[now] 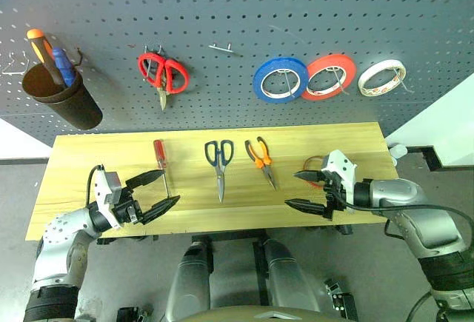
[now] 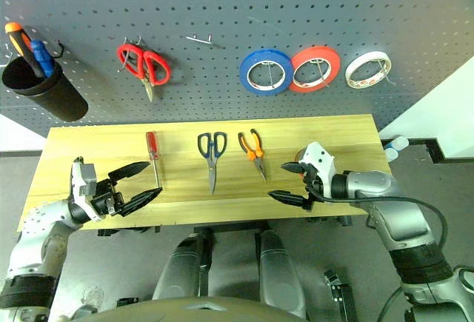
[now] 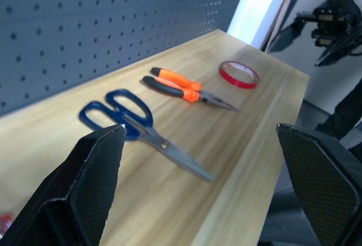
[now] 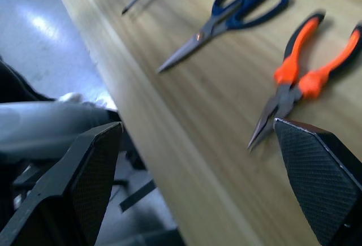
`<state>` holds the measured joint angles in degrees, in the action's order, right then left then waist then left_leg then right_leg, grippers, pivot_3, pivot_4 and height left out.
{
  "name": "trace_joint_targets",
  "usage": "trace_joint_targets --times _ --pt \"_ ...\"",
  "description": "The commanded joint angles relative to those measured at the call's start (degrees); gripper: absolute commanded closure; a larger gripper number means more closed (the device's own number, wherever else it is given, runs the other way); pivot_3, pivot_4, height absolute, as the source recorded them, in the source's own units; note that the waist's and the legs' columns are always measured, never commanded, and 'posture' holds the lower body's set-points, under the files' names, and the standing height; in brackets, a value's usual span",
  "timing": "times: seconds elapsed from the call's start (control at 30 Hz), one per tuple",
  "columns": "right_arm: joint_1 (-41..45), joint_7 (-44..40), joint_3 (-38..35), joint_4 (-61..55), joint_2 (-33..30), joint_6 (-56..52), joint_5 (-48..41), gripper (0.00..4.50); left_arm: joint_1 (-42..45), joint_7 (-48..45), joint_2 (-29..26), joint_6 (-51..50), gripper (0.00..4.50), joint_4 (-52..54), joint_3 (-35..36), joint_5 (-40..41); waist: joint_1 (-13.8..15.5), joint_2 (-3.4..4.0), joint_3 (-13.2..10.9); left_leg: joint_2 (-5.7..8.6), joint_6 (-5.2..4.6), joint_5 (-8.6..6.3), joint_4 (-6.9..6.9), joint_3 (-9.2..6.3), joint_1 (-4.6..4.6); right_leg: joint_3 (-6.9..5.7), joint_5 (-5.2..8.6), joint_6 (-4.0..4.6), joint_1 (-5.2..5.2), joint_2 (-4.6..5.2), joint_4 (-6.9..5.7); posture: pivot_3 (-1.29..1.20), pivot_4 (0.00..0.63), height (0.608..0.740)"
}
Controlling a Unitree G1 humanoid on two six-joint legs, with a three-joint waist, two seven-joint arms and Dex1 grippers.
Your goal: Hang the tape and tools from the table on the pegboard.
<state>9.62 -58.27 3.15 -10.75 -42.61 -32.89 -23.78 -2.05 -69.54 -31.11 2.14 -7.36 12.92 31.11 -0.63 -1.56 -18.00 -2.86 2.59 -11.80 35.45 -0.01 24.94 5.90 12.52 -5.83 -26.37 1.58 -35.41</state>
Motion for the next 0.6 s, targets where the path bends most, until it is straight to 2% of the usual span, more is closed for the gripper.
trace_joint_targets --times 0.03,0.37,0.43,0.6 --pt "0.7 0.2 -1.0 -1.5 -0.2 -2.1 -1.4 0.0 -1.0 0.1 -0.4 2.0 0.02 0.3 1.6 0.0 0.0 0.0 0.0 0.0 0.0 0.0 0.0 -0.01 0.03 -0.01 0.0 0.0 -0.03 -0.01 -0.02 0.12 0.343 0.74" --pt "5.3 2.9 -0.3 4.3 3.3 0.4 1.5 0.0 -1.5 -1.7 -1.9 2.0 0.02 0.0 2.5 0.8 0.1 -0.07 0.1 0.01 0.0 0.0 0.26 -0.09 0.2 -0.07 -0.03 0.01 -0.05 -0.04 -0.01 0.12 0.267 0.74" --pt "5.1 2.9 -0.6 4.8 2.6 0.4 1.8 0.0 -1.0 -3.1 -2.4 2.5 0.02 -0.8 1.7 0.1 0.0 -0.04 0.2 0.02 0.01 0.0 0.37 -0.13 0.37 -0.1 -0.04 0.0 -0.13 -0.03 0.02 0.1 0.235 0.74" --pt "4.9 2.8 -1.0 7.6 0.4 0.5 3.7 0.0 2.4 -6.2 -1.9 4.9 0.02 -3.3 -1.8 -2.5 -0.1 -0.06 0.6 0.06 0.01 -0.01 0.61 -0.13 0.47 -0.13 -0.19 -0.16 -0.08 -0.01 0.05 0.05 0.209 0.74"
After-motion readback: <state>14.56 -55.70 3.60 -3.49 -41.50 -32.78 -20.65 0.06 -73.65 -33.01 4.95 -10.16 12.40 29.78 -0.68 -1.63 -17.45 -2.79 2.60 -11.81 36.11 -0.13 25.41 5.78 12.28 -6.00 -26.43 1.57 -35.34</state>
